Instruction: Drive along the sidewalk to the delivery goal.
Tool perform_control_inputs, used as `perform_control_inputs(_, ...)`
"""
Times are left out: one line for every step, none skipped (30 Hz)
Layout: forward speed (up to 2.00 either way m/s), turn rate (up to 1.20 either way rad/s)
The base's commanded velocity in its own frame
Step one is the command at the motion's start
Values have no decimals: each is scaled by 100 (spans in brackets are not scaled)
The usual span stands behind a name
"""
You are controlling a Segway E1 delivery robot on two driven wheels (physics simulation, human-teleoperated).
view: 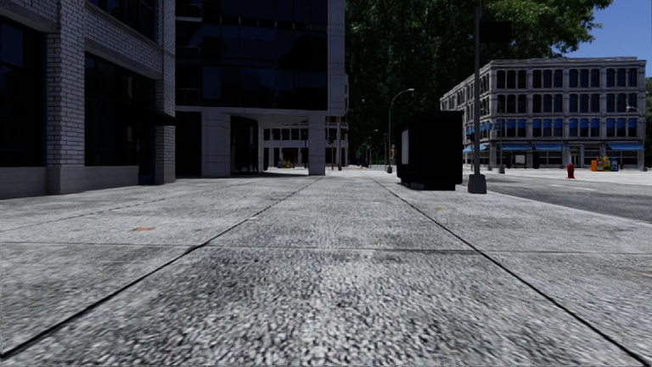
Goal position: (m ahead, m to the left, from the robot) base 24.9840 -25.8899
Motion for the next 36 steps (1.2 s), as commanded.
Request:
perform_control_inputs(200, 0)
perform_control_inputs(200, 0)
perform_control_inputs(200, 0)
perform_control_inputs(200, 0)
perform_control_inputs(200, 0)
perform_control_inputs(200, 0)
perform_control_inputs(200, 0)
perform_control_inputs(200, 0)
perform_control_inputs(200, 0)
perform_control_inputs(200, 0)
perform_control_inputs(200, 0)
perform_control_inputs(200, 0)
perform_control_inputs(200, 0)
perform_control_inputs(200, 0)
perform_control_inputs(200, 0)
perform_control_inputs(200, 0)
perform_control_inputs(200, 0)
perform_control_inputs(200, 0)
perform_control_inputs(200, 0)
perform_control_inputs(200, 0)
perform_control_inputs(200, 0)
perform_control_inputs(200, 0)
perform_control_inputs(200, 0)
perform_control_inputs(200, 0)
perform_control_inputs(200, 0)
perform_control_inputs(200, 0)
perform_control_inputs(200, 0)
perform_control_inputs(200, 0)
perform_control_inputs(200, 0)
perform_control_inputs(200, 0)
perform_control_inputs(200, 0)
perform_control_inputs(200, 0)
perform_control_inputs(200, 0)
perform_control_inputs(200, 0)
perform_control_inputs(200, 0)
perform_control_inputs(200, 0)
